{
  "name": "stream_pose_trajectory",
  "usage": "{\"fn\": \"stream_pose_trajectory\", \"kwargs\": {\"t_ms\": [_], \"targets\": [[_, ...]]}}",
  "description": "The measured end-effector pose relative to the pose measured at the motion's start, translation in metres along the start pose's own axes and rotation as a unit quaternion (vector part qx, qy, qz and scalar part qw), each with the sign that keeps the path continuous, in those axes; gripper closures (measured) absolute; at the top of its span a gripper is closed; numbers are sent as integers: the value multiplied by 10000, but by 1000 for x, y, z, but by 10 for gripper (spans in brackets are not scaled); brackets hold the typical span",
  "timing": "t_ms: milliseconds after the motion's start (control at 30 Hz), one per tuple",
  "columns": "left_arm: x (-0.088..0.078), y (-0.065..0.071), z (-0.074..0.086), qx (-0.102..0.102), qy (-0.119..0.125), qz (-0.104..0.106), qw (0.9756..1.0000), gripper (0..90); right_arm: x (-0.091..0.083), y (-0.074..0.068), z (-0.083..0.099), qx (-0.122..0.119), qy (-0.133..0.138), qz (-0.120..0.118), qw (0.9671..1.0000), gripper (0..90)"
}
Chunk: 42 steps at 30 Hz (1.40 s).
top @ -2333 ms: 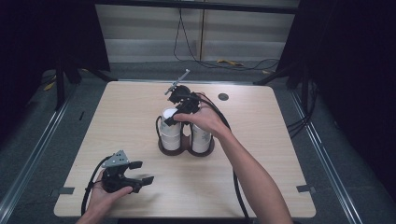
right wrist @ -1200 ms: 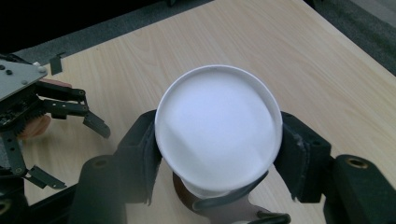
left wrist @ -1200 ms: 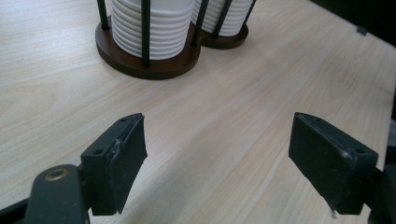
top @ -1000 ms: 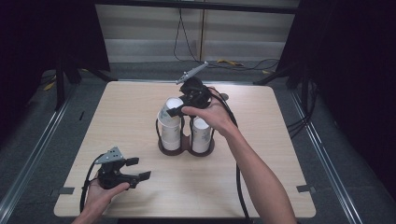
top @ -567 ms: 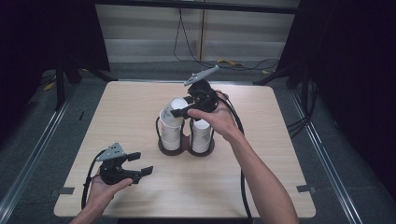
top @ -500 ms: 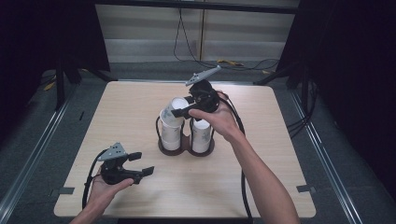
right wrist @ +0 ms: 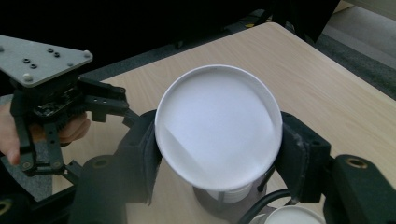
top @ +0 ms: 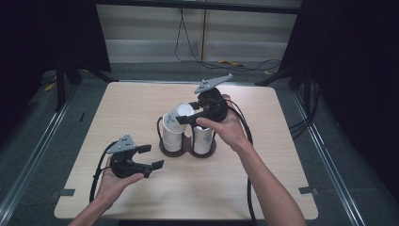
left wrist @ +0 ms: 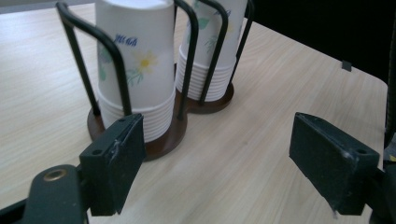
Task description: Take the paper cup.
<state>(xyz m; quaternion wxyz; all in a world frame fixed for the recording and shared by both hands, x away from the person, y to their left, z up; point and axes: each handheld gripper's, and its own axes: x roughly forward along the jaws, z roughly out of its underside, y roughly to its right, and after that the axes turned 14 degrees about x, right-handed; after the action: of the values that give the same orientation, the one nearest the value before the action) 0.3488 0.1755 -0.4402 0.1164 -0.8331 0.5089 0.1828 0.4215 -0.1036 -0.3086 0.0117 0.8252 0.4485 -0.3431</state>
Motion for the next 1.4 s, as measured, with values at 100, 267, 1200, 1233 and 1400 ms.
{"fn": "stream_pose_trajectory", "kwargs": {"t_ms": [100,267,1200,1233,1400], "targets": [[2,1,-4,45,82,45,9999,182,-4,-3,6,-16,22,-39,10000,382],[5,4,-4,-17,223,69,9997,174,-9,-5,17,58,77,-86,9999,382],[10,18,4,98,499,360,9981,166,-9,-6,104,654,519,-524,9951,382],[10,18,4,104,512,360,9980,166,-9,-5,106,684,524,-529,9949,382],[10,18,4,127,580,461,9972,179,-5,-3,115,790,630,-653,9927,382]]}}
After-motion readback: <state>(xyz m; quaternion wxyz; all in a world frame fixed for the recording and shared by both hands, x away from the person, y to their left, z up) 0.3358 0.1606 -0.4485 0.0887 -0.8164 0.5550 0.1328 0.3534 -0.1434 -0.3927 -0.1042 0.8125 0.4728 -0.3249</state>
